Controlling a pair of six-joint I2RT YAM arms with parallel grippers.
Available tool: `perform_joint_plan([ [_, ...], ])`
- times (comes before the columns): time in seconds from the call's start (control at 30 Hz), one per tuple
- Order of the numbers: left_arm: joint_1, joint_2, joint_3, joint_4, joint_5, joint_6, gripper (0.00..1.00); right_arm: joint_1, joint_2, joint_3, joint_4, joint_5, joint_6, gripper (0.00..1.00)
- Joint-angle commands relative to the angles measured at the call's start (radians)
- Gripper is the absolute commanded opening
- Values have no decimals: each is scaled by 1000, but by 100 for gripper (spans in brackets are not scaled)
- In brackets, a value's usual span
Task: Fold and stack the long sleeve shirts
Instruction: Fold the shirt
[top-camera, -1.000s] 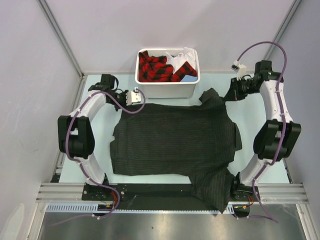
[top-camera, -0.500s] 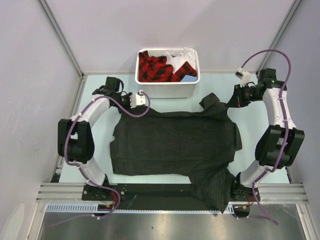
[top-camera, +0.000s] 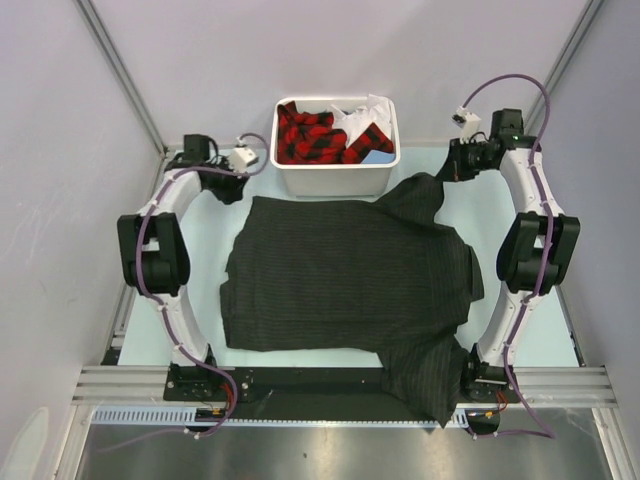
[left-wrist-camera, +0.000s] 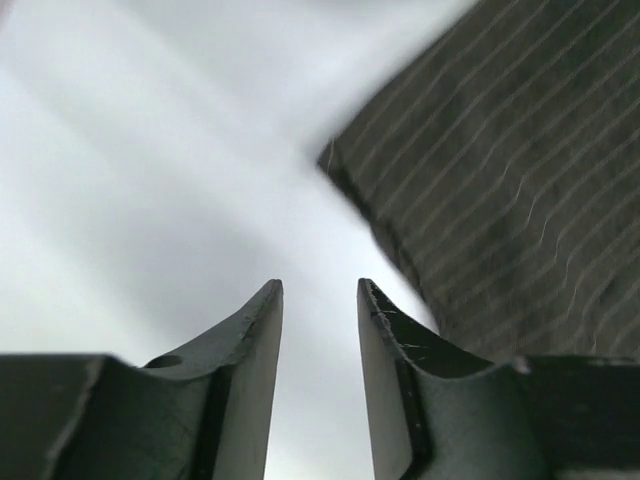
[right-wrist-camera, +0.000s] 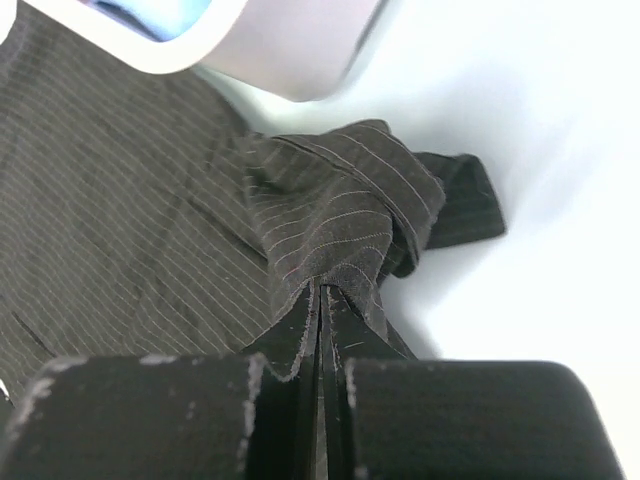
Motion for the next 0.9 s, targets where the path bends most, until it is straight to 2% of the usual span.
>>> perform_joint_plan([
  [0.0, 42, -2, 24, -182, 150, -67, 40, 20, 4, 64, -16, 27, -15, 0],
  [0.17, 42, 63, 37, -213, 171, -113, 41, 22, 18, 94, -49, 34, -29, 0],
  [0.27, 39, 83, 73, -173, 190, -148, 43, 22, 15, 95, -62, 41, -36, 0],
  [0.4, 9, 142, 213, -168, 158, -132, 47, 25, 13, 92, -71, 45, -27, 0],
  [0.53, -51, 87, 158, -191, 173, 51, 42, 33, 13, 91, -72, 56, -18, 0],
  [0.7, -143, 42, 20, -291, 98, 294, 39, 43, 13, 89, -71, 71, -18, 0],
  [0.87, -148, 100, -5, -294, -14, 318, 39, 45, 15, 84, -72, 79, -20, 0],
])
